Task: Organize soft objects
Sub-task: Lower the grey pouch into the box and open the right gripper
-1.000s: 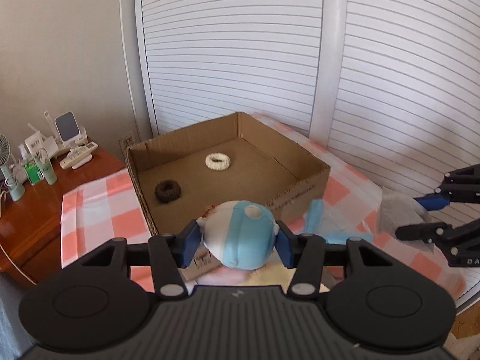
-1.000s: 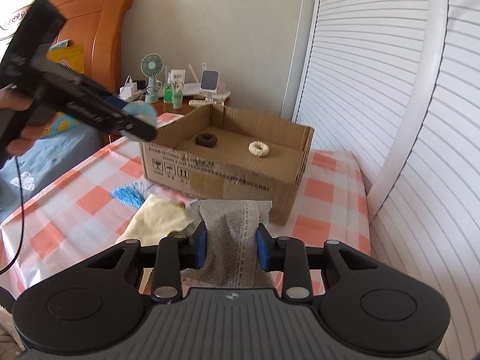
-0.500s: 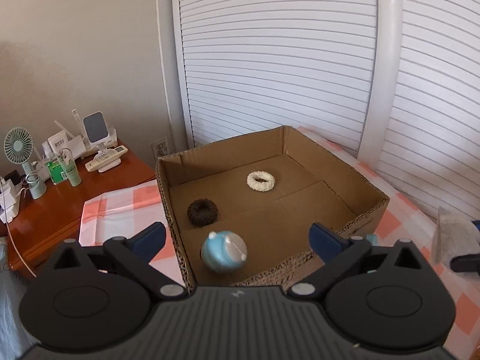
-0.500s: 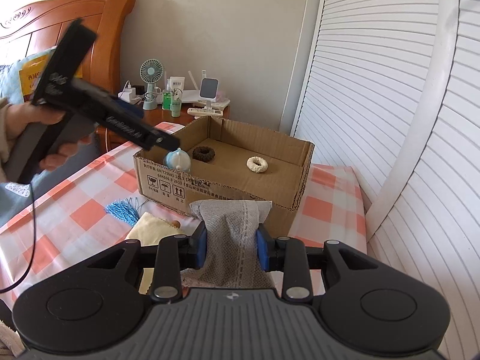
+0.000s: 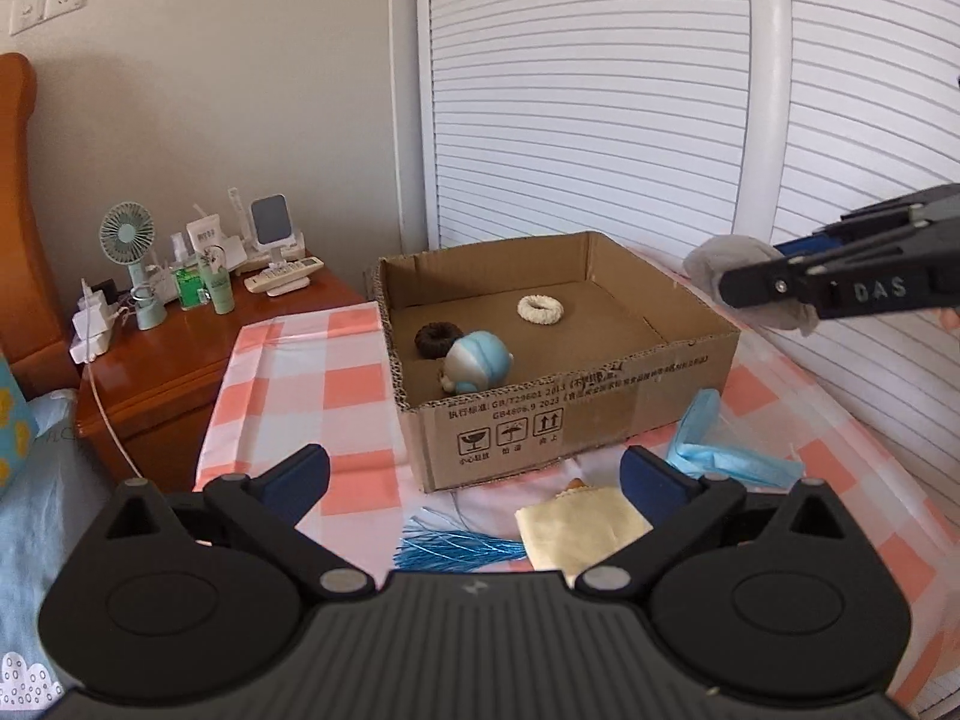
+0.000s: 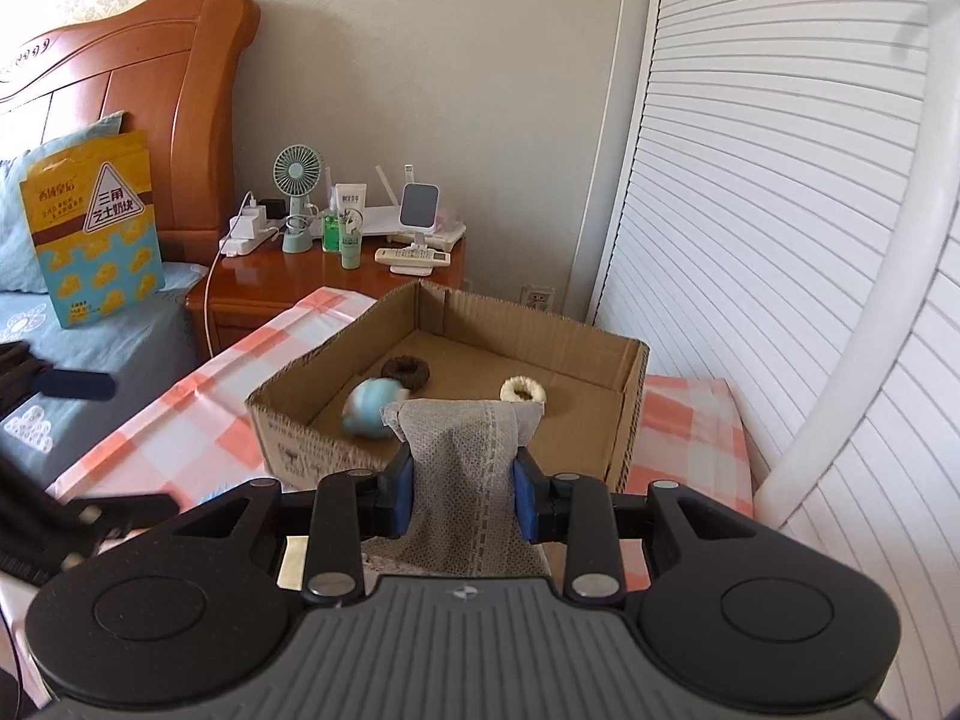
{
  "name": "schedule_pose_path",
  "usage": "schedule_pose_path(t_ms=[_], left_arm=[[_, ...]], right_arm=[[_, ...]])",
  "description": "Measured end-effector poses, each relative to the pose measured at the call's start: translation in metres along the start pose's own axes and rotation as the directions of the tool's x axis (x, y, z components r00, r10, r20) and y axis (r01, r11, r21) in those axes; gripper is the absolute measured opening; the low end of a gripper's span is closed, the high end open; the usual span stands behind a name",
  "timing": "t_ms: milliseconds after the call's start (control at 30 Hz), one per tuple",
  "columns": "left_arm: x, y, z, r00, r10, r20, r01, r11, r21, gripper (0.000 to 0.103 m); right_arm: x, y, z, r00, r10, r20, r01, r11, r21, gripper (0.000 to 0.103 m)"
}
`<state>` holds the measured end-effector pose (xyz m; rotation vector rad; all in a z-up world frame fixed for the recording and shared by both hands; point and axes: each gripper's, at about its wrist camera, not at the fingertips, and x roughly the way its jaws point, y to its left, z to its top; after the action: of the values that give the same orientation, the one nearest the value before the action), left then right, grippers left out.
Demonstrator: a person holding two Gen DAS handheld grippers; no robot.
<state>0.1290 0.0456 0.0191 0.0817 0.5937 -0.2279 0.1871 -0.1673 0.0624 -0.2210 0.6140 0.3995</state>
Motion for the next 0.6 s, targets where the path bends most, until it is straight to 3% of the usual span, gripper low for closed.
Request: schedule_pose_path(t_ms=[133,267,533,600], left_arm=[[-0.015,0.001,-0.007,0.996,0.076,0.041,-0.076,0.997,-0.003,0.102],[-0.024,0.007,-0.012,0.993,0.102,0.053,-0.102,0.995,-0.007,0.102],[-0.026,0.024,-0.026,0.986,0.166,0.005,-0.165,0.983,-0.076,0.102],[-0.026,0.027,-0.031,0.983,0.182,-0.009,-0.182,0.979,-0.096,0.102]], right_arm=[[0.029,-0.001,0.022,1.000,0.023,-0.019,-0.023,1.000,0.012,0.037],[0.063,0.003,0.040,0.998,0.030,-0.048,-0.031,1.000,-0.001,0.037],[0.139,0.005,0.081,0.994,0.050,-0.100,-0.052,0.998,-0.019,0.037],[0.153,0.009,0.089,0.994,0.033,-0.103,-0.036,0.999,-0.034,0.044]])
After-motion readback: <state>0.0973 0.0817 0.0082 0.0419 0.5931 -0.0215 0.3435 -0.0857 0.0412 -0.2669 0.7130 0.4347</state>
